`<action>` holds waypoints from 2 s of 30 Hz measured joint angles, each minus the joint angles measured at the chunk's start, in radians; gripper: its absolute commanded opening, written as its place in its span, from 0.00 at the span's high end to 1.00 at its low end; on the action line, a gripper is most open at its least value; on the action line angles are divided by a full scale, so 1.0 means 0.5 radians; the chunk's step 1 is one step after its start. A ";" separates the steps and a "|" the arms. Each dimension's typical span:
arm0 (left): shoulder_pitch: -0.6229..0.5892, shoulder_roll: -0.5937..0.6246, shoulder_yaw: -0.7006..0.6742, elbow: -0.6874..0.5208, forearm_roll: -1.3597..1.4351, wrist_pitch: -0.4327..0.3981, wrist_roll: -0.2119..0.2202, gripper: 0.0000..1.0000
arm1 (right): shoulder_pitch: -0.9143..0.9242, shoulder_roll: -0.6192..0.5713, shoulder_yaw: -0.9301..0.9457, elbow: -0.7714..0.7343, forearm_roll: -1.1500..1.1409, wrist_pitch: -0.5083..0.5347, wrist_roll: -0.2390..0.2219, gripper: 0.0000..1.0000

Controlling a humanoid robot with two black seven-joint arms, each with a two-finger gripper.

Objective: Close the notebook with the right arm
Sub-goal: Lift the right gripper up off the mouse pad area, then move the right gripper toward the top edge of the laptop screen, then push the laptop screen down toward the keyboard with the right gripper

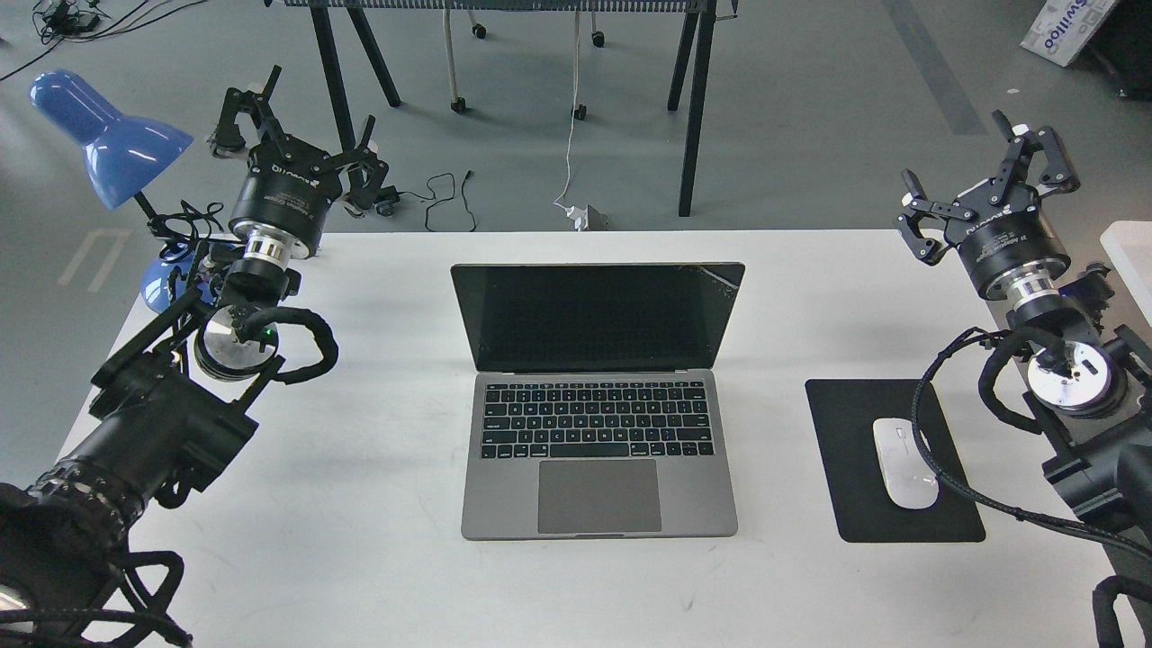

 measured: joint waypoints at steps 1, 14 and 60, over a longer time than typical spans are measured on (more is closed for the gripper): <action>0.000 0.000 0.000 0.000 0.000 0.000 0.000 0.00 | 0.000 0.003 0.000 0.000 0.000 0.001 0.000 0.00; -0.003 -0.001 0.003 0.003 0.003 -0.004 0.001 0.00 | 0.206 0.153 -0.038 -0.156 0.000 -0.070 0.001 0.00; 0.000 0.004 0.003 0.003 0.009 -0.005 0.003 0.00 | 0.122 0.121 -1.185 0.297 -0.038 -0.003 -0.043 0.00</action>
